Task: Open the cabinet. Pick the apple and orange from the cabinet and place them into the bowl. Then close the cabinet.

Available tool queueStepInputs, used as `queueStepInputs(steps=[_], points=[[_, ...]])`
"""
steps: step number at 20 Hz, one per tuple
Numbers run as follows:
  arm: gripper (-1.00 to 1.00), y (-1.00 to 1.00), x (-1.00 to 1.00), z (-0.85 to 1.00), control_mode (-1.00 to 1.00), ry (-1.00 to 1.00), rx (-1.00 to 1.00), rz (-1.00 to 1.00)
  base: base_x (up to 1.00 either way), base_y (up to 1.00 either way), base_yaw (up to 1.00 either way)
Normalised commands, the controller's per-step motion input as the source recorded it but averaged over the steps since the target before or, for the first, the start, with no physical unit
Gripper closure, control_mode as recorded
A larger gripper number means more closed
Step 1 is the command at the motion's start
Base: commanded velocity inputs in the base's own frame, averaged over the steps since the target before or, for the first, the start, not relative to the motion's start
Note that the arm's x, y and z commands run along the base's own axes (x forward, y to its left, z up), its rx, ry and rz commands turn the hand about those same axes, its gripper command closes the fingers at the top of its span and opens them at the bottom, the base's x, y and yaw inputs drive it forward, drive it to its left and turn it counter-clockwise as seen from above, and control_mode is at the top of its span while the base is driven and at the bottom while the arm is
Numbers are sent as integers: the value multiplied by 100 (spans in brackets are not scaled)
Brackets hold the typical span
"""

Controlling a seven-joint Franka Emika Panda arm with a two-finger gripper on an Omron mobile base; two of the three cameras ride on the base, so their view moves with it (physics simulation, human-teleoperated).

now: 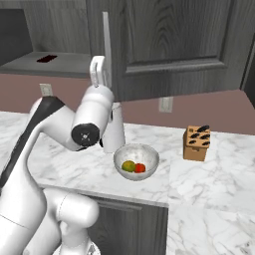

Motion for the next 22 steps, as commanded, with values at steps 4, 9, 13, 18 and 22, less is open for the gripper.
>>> queueStepInputs(steps=[4, 9, 13, 18, 22], points=[[-100, 0, 58, 7, -100, 18, 1, 3, 0, 0, 0], [-100, 0, 51, 6, -100, 18, 0, 2, 0, 0, 0], [-100, 0, 50, 6, -100, 7, 0, 2, 0, 0, 0], [-100, 0, 53, 13, -100, 0, 0, 3, 0, 0, 0], [-100, 0, 53, 8, -100, 0, 0, 3, 0, 0, 0]])
